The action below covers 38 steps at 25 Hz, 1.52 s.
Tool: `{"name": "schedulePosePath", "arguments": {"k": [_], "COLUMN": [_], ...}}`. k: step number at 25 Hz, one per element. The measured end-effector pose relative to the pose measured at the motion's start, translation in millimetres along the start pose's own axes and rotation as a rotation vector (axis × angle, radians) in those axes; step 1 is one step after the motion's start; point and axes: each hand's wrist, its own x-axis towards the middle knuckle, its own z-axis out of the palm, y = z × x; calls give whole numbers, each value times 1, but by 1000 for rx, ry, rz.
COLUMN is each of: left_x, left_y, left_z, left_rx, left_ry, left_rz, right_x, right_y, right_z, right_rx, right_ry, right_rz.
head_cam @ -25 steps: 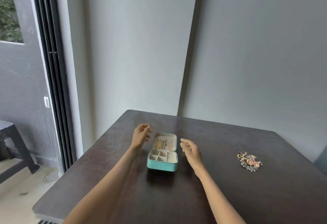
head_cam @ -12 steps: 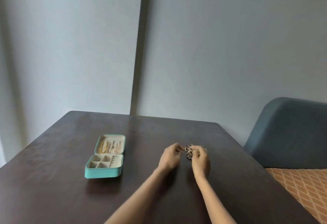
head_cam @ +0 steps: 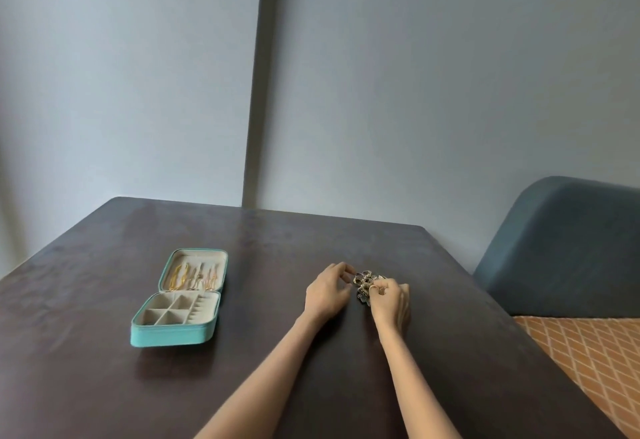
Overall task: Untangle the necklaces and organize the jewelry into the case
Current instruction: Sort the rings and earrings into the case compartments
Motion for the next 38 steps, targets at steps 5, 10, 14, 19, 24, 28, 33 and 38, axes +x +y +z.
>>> {"name": "schedulePosePath", "arguments": {"k": [5, 10, 14, 19, 24, 28, 33, 38], "left_x": [4, 6, 7, 8, 6, 8, 5, 2], "left_y": [-3, -6, -13, -15, -12, -12, -12, -10], "left_z": [5, 2, -3, -5, -7, -7, -5, -7], "left_rx": [3, -286, -549, -677, -738, -647, -602, -571], "left_ry": [-41, 6, 37, 4, 26, 20, 6, -4], "left_rz": [10, 1, -16, -20, -42, -54, -48, -26], "right_x": [6, 3, -1, -6, -9, -16, -10, -1], "right_y": [2, 3, 2, 0, 0, -1, -1, 8], "right_z": [4, 5, 5, 0, -13, -14, -14, -13], "right_rx": [272, 527, 438, 380, 334, 99, 59, -97], "right_ry": [48, -106, -258, -144, 202, 85, 91, 40], "right_rz": [-83, -158, -260, -270, 71, 64, 94, -55]}}
